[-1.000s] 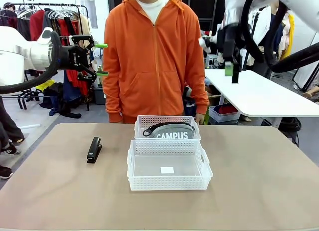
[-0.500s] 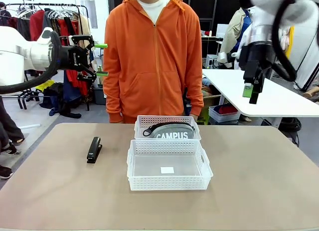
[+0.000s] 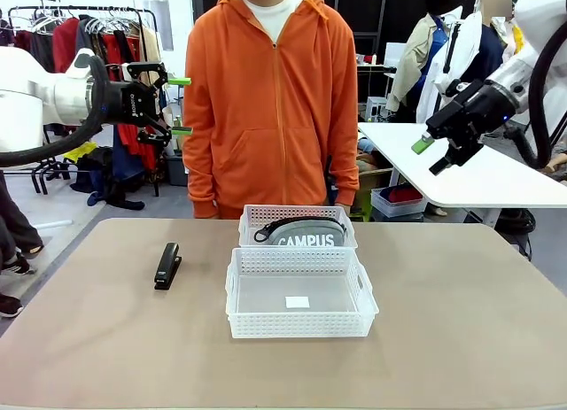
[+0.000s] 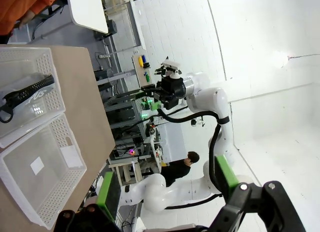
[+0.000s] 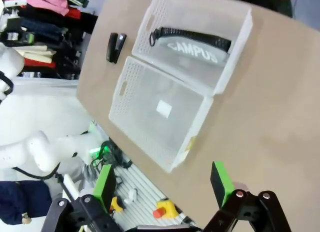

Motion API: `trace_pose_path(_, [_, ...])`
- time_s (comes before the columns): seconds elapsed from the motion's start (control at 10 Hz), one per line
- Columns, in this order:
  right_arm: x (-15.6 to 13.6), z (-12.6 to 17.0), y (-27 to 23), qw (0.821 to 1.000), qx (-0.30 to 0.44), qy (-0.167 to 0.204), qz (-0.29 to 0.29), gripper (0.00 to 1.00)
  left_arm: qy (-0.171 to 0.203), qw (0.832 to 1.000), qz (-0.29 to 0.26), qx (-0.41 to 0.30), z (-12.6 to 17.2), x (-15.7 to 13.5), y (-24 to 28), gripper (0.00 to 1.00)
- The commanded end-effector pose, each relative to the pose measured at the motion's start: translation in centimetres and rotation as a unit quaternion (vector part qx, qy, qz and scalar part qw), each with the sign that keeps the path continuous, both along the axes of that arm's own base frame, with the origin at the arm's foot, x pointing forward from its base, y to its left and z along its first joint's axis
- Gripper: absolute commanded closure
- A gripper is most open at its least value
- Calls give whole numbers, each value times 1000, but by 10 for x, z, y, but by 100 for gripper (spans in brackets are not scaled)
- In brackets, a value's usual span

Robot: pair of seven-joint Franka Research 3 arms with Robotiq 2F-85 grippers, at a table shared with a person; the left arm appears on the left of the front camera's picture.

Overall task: Distribute items into two baskets.
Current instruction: Pick up the Stapler that the person points to.

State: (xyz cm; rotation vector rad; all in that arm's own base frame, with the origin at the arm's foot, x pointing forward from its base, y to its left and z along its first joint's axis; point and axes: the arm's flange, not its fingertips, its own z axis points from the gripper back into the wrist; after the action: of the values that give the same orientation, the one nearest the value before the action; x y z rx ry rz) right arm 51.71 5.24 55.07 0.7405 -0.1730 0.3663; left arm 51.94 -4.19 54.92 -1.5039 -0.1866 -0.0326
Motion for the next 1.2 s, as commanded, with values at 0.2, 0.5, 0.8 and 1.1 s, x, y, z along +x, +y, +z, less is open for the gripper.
trace_pose_path(0.2, [-5,6,-1,1000,-9,29,9,0,-1,1000,0,-1,2,0,1,0])
trace_pose_path(0.5, [21,-13,5,991,118,54,-10,0,-1,1000,0,-1,2,0,1,0])
trace_pose_path(0.8, [56,-16,3,936,321,116,-85,0,-1,1000,0,-1,2,0,1,0])
trace_pose_path(1.1, [63,-18,8,915,370,125,-103,0,-1,1000,0,-1,2,0,1,0])
